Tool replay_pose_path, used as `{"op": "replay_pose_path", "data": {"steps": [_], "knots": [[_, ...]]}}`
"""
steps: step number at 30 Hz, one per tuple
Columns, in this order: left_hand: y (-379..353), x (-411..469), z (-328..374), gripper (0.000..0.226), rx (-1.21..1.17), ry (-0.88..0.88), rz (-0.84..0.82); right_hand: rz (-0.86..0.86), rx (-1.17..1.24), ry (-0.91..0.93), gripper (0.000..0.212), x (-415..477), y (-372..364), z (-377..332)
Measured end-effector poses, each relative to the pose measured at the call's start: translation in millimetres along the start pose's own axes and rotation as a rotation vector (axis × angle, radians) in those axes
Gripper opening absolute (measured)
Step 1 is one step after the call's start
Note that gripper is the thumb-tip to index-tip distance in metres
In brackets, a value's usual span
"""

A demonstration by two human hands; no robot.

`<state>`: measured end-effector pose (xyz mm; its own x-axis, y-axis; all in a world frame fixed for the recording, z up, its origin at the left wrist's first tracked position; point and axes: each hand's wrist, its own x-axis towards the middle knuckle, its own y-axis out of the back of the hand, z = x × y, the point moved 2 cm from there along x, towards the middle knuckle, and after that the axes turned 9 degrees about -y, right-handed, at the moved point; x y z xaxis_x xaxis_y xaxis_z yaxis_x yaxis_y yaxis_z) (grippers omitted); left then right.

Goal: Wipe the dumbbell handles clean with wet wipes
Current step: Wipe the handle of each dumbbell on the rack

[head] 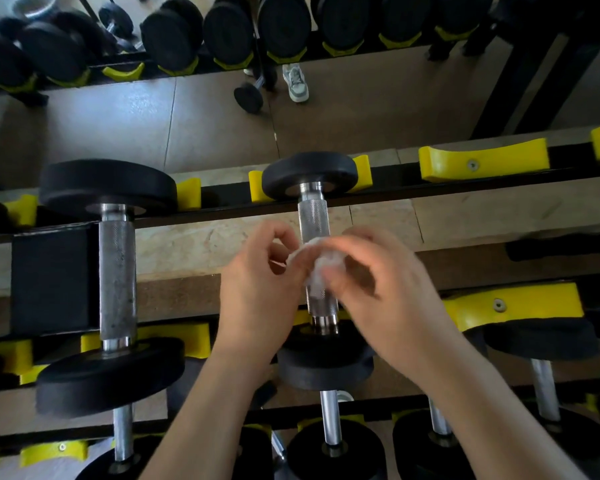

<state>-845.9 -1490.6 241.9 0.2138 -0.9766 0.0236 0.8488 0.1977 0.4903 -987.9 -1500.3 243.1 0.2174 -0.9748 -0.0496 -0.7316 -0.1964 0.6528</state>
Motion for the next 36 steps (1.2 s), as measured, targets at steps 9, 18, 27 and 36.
{"op": "replay_pose_path", "data": {"steps": [9, 18, 27, 36], "knots": [[-5, 14, -2, 0.017, 0.043, -0.128, 0.114, 0.160, -0.114, 0.128, 0.025, 12, -8, 0], [7, -30, 16, 0.015, 0.359, -0.413, -0.142, 0.078, -0.119, 0.230, 0.022, 50, 0, 1], [-21, -75, 38, 0.037, 1.032, -0.409, -0.337, -0.058, 0.009, 0.207, 0.007, 25, -7, 12], [1, -76, 25, 0.048, 0.937, -0.418, -0.352, 0.047, 0.042, 0.095, 0.012, 51, -6, 4]]}}
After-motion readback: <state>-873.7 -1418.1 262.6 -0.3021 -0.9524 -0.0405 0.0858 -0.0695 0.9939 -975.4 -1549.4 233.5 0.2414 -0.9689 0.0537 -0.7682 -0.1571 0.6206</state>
